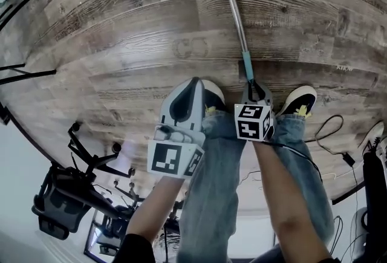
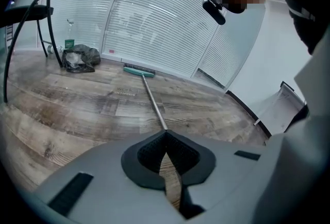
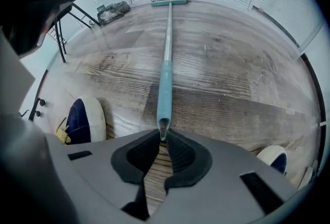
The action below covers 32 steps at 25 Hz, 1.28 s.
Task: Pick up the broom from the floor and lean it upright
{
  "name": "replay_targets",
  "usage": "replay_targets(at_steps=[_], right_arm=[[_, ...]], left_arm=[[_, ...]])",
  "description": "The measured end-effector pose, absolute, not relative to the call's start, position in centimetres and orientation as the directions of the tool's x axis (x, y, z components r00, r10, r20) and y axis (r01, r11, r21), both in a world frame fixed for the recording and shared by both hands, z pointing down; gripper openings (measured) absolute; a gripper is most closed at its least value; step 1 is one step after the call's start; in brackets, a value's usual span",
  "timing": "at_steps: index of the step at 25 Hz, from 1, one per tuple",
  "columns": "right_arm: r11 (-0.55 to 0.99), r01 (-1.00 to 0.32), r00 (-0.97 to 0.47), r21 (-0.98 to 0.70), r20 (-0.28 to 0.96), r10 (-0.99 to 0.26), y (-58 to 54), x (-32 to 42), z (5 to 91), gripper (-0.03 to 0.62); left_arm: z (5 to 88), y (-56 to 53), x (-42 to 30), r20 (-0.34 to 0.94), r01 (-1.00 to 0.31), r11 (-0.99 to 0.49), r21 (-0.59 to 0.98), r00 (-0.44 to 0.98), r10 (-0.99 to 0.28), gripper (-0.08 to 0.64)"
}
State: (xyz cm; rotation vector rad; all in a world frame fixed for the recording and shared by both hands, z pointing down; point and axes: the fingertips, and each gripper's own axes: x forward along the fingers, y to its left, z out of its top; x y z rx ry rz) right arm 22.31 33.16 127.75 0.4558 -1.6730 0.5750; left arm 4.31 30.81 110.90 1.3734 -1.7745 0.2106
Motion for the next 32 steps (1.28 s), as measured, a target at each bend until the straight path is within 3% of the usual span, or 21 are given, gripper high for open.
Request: replay_targets(at_steps=[11,32], right_arm=[[0.795,-0.597,-0.214,-0.105,0.976,-0.032,31.0,22.4,118.9,0.049],[0.835,-0.550,-0.497,-0.025,0.813,-0.303,11.5,8.9,77.2,0.050]], left_arm=[[102.3,30.5,3.5,0.713,-0.861,0.386,0.330,-0.041,-0.700,0.015],[66.4,18.2,-4.6,0.529,-0.917,0.254,0.308,-0.057,-0.846,0.015]])
